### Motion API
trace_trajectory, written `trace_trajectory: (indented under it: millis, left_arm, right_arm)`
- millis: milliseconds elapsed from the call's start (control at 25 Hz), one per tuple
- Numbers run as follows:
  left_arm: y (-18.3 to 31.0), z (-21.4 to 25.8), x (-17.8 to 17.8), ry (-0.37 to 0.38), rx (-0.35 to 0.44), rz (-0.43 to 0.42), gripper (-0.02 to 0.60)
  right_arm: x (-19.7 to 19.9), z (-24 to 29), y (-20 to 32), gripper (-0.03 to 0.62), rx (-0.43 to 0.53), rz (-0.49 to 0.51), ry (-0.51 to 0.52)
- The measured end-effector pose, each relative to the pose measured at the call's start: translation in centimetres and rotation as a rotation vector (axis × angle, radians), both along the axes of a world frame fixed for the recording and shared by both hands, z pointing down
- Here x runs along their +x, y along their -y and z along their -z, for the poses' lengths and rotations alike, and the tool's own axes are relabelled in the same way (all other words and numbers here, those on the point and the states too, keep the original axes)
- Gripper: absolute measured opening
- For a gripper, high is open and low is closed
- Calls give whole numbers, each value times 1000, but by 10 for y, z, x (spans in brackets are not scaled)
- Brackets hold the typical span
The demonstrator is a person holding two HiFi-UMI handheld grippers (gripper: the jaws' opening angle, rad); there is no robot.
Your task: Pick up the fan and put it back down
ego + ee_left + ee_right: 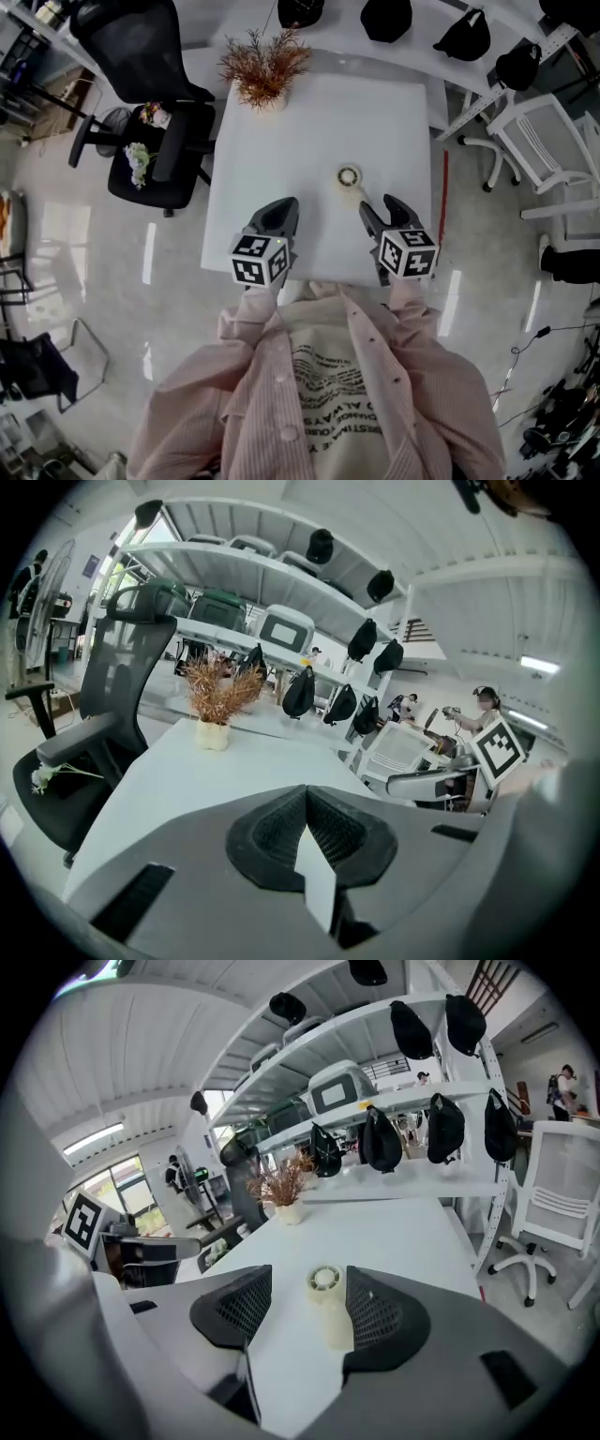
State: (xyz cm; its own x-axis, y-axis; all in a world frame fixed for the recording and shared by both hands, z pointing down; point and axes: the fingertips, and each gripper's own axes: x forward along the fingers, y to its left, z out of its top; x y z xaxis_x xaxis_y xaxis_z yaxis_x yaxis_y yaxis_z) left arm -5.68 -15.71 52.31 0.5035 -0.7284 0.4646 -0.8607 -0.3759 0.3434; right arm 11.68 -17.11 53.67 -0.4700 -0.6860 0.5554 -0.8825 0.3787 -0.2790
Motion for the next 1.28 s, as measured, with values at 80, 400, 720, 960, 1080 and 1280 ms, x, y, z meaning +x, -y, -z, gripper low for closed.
trace_trajectory:
  millis: [80,400,720,960,1080,1280]
  left_arm:
    - [5,-10,5,-10,-28,-8,2]
    - [26,-53,17,-29,-126,-8,2]
    - [39,-83,22,-30,-208,-17,2]
    - [47,-99,22,-40,-250,-11,2]
    - [47,-105,24,-44,-267,-20,2]
    - [44,-114,23,-48,-299,-31,2]
  right_arm:
    - [-3,-13,7,229,-30,33,-14]
    - [-20,-69,28,229,-148,169,-91]
    - [-33,-115,38,229,-254,274,-155]
    - [-36,-137,40,229,-300,296,-209]
    - [-39,-145,40,229,-316,301,-238]
    - [-40,-152,42,229,-324,274,-290]
